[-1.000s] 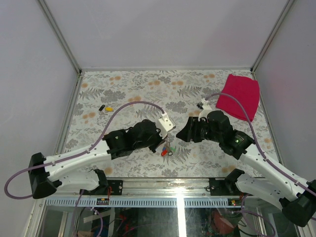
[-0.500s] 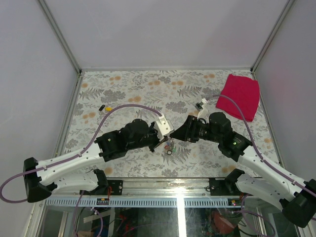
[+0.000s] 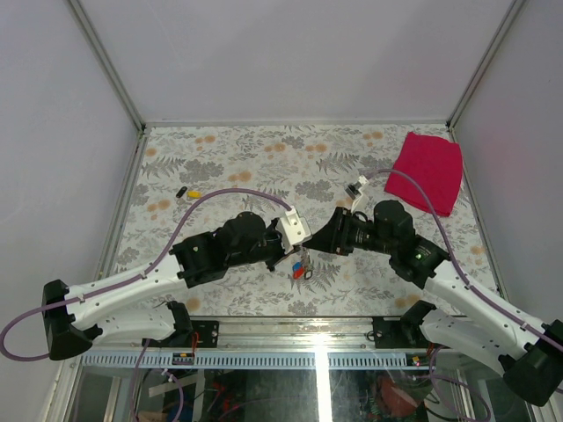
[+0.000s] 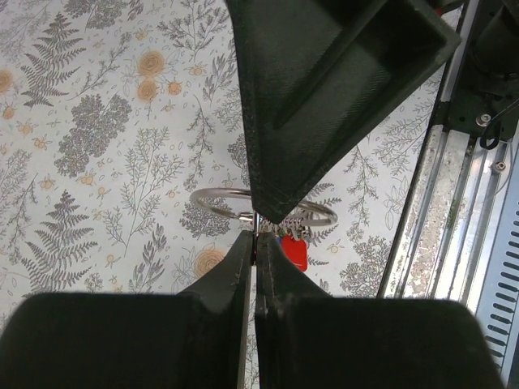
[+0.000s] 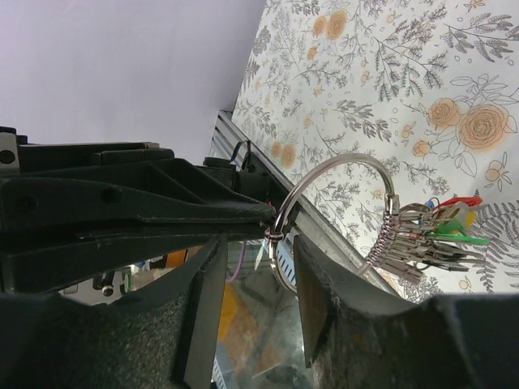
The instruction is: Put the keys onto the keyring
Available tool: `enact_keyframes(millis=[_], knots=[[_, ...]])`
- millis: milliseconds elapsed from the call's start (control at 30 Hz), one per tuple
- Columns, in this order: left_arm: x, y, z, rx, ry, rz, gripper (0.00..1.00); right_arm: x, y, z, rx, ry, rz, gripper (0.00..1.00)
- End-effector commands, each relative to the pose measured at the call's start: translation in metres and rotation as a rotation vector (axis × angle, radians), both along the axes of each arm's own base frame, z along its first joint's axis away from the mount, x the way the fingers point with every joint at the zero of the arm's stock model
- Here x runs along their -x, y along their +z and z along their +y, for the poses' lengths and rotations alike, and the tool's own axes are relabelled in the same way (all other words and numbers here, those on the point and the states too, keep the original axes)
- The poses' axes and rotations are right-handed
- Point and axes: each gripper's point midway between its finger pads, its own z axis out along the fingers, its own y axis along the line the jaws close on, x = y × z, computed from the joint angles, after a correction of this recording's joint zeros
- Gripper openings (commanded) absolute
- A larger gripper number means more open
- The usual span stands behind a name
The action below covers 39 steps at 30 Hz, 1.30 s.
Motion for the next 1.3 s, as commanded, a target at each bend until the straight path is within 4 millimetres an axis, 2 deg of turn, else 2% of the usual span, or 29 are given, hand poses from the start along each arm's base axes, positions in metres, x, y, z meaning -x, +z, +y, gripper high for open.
enact_keyframes(millis=[0,833,1033,1067,1200,1267], knots=[[0.0,0.034,-0.016,0.102,-0.05,-0.073,0.0,0.0,0.015,0.008,-0.068,0.038,-0.023,0.44],[0.001,0.04,-0.019,0.108,-0.07,-0.08,0.0,0.006,0.0,0.015,-0.073,0.094,0.025,0.24],[-0.001,0.042,-0.018,0.108,-0.062,-0.092,0.0,0.006,0.001,0.016,-0.077,0.103,0.017,0.01],[-0.001,0.043,-0.018,0.108,-0.062,-0.094,0.01,0.006,0.001,0.015,-0.075,0.098,0.01,0.0],[-0.002,0.046,-0.013,0.117,-0.046,-0.104,0.21,0.0,0.011,0.011,-0.087,0.052,-0.033,0.0],[-0.001,0.05,-0.008,0.131,-0.034,-0.11,0.27,-0.004,0.019,0.008,-0.097,0.019,-0.063,0.0]])
